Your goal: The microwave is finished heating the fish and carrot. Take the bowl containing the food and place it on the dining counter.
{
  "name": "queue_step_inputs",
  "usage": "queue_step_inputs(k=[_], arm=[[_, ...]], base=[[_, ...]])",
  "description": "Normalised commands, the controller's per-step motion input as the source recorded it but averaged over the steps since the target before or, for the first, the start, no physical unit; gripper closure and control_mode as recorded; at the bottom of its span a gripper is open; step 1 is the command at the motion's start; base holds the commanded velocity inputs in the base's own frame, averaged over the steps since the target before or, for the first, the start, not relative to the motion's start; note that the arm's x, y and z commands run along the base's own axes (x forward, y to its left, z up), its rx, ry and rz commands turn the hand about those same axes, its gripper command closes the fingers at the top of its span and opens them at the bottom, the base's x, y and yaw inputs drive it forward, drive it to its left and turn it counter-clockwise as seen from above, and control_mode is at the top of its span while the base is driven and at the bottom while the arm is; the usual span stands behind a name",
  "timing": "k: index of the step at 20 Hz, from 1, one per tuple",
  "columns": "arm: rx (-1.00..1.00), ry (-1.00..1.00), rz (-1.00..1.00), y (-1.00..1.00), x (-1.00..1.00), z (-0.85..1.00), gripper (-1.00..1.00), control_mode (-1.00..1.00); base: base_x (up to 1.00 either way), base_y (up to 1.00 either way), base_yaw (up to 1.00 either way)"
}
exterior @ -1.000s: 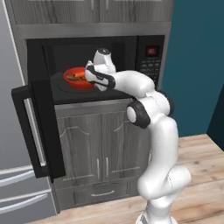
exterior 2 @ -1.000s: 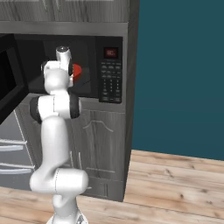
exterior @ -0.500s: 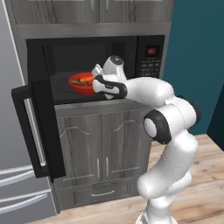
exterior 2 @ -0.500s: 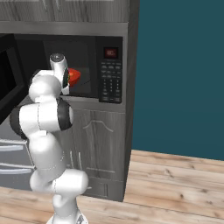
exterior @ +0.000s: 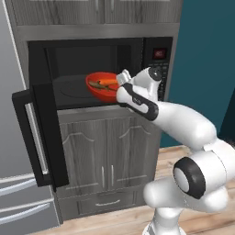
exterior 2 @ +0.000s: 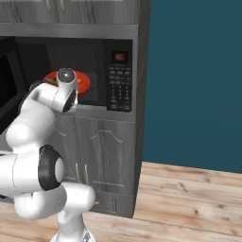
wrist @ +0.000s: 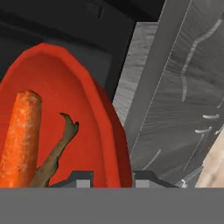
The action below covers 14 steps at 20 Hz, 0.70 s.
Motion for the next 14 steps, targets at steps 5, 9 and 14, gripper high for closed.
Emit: queue_step_inputs(k=[5,9,14], arm=[[0.0,0.02,0.02,-0.45,-1.0,0.7,1.0,-1.0],[-0.01,0.11,0.08,-0.33,-1.0,0.59,1.0,-1.0],[-0.1,0.17,0.1,-0.07,-1.0,0.19,1.0,-1.0]], base=[[0.0,0.0,0.0],[0.0,0.0,0.0],[0.0,0.0,0.0]])
